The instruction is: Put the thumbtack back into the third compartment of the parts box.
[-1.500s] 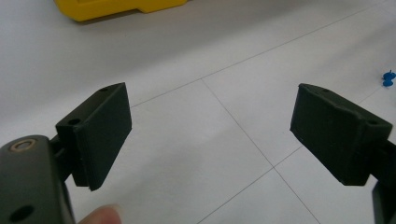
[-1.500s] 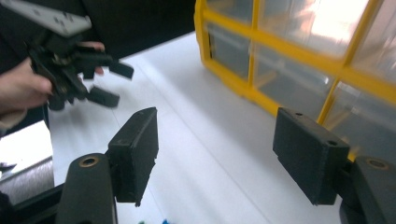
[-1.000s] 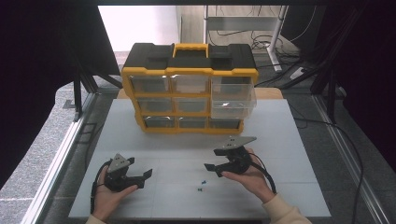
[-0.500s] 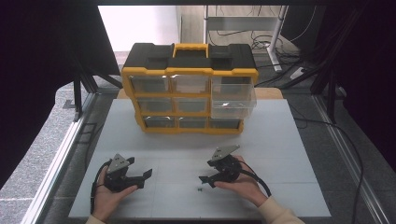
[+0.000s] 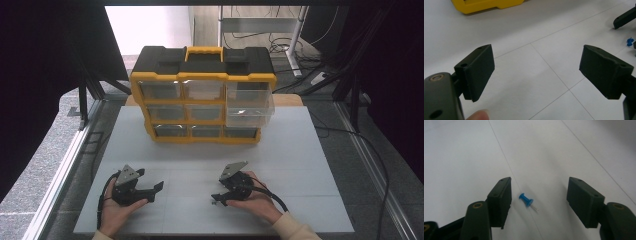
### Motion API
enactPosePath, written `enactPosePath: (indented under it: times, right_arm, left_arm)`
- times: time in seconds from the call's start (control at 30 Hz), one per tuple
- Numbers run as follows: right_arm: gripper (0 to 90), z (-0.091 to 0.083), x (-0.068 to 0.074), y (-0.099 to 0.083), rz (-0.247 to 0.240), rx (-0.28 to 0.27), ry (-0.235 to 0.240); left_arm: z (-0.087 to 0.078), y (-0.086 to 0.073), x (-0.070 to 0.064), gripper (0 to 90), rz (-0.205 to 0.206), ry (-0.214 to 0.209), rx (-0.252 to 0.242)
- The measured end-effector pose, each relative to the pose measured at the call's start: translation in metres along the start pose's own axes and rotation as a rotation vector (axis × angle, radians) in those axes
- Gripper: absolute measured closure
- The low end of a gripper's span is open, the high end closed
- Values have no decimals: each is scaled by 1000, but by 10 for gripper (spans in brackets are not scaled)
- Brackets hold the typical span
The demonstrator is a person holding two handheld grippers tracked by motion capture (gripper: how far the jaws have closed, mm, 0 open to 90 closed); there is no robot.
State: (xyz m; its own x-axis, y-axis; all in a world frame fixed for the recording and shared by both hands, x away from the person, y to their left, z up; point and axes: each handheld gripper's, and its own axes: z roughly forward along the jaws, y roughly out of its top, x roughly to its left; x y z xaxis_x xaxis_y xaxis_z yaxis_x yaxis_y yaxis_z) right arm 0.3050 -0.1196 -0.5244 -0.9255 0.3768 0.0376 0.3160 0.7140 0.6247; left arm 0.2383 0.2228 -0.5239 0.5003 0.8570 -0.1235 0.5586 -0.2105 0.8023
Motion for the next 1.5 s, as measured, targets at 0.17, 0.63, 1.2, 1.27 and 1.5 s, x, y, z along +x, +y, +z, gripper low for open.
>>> enactPosePath:
  times: [0.17,0.63,1.2,1.27,1.5]
  right_arm:
    - [475,-1,2,0,-40,20,-36]
    - [823,-3,10,3,-55,53,14]
    - [830,-32,-10,7,136,-126,75]
    - [830,-41,-14,10,146,-175,71]
    - [830,-65,-17,20,162,-250,53]
  left_arm:
    - [0,0,0,134,1,1,3]
    - [0,0,0,133,4,4,3]
    - [0,0,0,133,4,5,0]
    - [1,0,0,133,4,6,1]
    - [1,0,0,133,4,6,1]
